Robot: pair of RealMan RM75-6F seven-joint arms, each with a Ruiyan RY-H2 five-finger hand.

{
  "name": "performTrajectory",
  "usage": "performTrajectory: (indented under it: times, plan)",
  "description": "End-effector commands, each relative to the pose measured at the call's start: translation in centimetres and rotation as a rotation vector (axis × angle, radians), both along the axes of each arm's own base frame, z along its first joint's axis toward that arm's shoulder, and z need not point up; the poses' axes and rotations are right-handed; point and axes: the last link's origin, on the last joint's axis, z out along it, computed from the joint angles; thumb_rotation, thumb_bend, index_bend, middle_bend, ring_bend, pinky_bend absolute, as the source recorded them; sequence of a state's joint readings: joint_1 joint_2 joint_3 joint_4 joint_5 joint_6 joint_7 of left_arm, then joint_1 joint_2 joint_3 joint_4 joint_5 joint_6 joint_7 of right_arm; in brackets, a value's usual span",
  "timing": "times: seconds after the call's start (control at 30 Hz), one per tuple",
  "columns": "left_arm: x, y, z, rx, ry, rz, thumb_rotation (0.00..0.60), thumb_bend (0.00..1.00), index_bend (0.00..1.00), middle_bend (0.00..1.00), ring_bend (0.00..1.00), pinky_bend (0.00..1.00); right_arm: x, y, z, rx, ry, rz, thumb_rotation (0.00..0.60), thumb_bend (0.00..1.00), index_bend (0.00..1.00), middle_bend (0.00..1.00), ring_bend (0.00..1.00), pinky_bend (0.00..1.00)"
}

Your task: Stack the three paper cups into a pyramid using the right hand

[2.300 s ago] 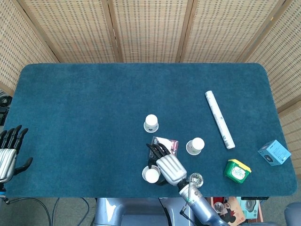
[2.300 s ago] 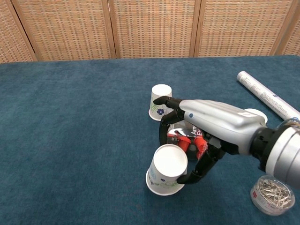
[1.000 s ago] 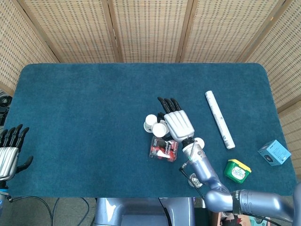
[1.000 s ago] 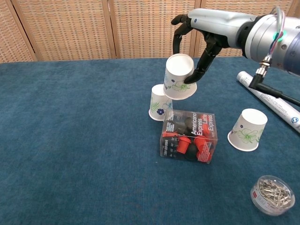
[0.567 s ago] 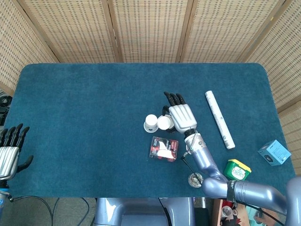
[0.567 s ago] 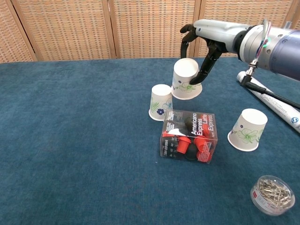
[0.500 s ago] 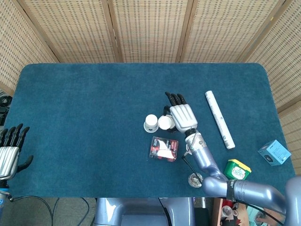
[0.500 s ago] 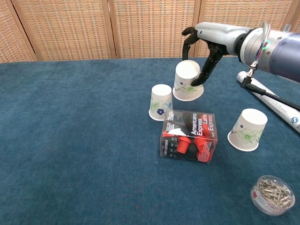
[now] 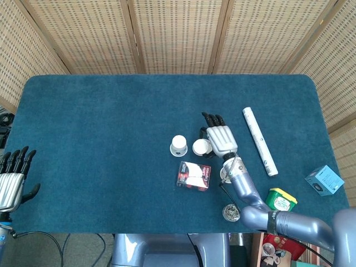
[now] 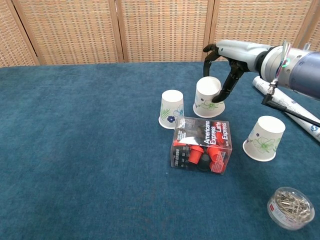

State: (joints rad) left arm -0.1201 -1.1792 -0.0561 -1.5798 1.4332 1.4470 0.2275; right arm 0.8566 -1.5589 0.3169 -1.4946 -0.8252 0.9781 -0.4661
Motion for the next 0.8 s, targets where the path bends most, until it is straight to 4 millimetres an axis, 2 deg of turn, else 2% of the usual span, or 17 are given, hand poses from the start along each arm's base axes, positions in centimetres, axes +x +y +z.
performTrajectory:
  times: [0.03, 0.4, 0.8]
  plan:
    - [0.0, 0.0, 0.0, 0.001, 0.001, 0.000, 0.600, 0.31, 0.00, 0.00, 0.00, 0.00, -0.2, 0.0, -0.4, 0.013, 0.005, -0.009, 0.600, 0.04, 0.54, 0.00, 0.00, 0.00]
    - [0.0, 0.1, -0.3, -0.009, 0.017, 0.000, 0.600, 0.31, 0.00, 0.00, 0.00, 0.00, -0.9, -1.1, -2.4, 0.039, -0.008, -0.070, 0.600, 0.04, 0.54, 0.00, 0.00, 0.00]
    - [-0.2, 0.3, -0.7, -0.016, 0.025, 0.009, 0.600, 0.31, 0.00, 0.00, 0.00, 0.00, -0.9, -1.9, -3.1, 0.027, -0.012, -0.069, 0.600, 0.04, 0.54, 0.00, 0.00, 0.00]
